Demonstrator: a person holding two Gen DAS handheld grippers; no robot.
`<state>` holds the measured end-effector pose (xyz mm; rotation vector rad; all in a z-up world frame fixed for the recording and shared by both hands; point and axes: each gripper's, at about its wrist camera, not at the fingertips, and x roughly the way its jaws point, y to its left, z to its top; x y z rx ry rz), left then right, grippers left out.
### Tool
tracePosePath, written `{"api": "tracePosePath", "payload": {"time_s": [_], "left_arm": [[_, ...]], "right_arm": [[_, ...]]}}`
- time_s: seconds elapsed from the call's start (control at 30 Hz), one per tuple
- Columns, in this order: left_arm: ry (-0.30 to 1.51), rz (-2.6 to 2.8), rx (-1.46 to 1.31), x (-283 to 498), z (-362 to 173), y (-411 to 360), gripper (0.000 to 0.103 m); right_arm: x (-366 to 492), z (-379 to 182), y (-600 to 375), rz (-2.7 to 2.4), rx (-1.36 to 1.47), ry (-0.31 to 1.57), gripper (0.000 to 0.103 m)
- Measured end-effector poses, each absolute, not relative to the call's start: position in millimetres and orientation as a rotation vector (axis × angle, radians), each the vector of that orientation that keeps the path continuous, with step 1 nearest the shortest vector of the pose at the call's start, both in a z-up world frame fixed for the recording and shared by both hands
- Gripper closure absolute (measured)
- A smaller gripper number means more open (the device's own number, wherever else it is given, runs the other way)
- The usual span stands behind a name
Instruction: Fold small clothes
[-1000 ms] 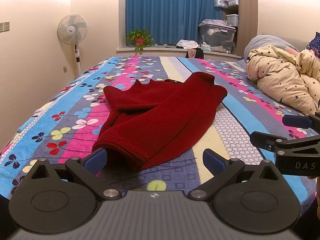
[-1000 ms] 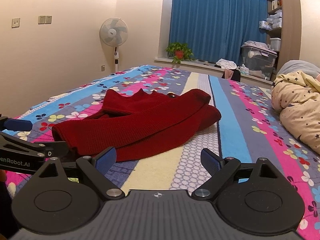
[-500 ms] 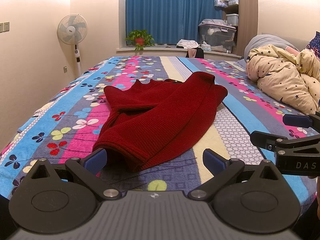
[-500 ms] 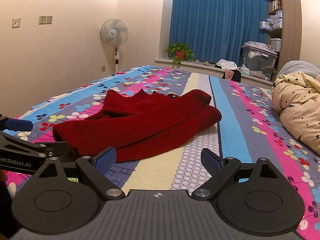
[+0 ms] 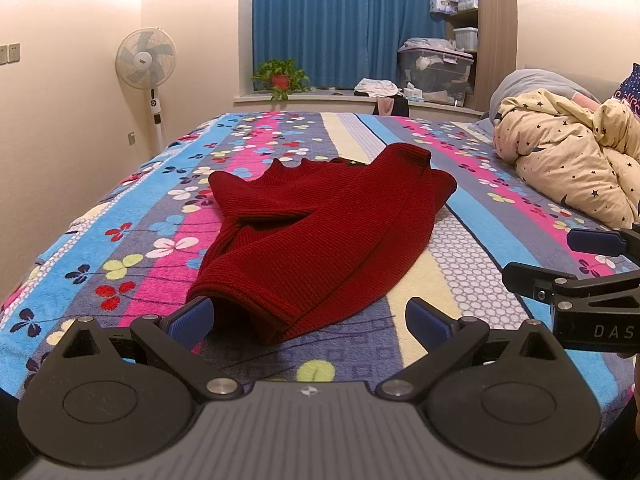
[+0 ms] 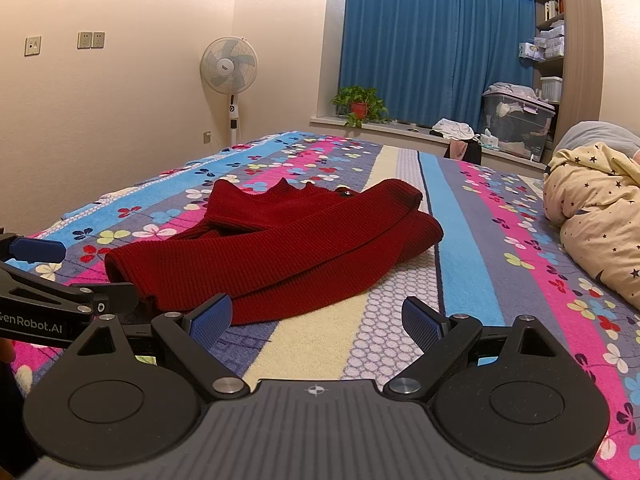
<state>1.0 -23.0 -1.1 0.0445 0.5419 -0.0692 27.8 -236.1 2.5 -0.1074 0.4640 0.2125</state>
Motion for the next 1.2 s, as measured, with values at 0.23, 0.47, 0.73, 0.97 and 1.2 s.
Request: {"api": "tracePosePath", "payload": {"time_s": [0.23,0.47,0.73,0.97,1.2], "left_arm": [[0.542,-0.069,0.045,0.9,-1.1,-23.1,0.001],[0.544,-0.069,0.043,1.3,-1.5,-22.9,0.001],[0.544,-0.068,0.045,1.4,-1.5,-22.9,0.001],[0.544,-0.067,0.050,1.8,-2.4,-22.6,0.001],[0.565,-0.053,0.035,3.1,-4.5,-13.9,0.001]], "right_arm": [[27.9,2.2,-236.5,0.212,-0.108,0.464,0.011],[27.7,1.8,-236.6,0.212,-0.109,0.464,0.011],[27.7,1.2,-236.2,0.212,-0.108,0.463,0.011],[27.3,2.0,-236.4,0.200,-0.114,0.465,0.011],[25.5,6.2,-238.5,0.179,-0.066,0.449,0.016]]}}
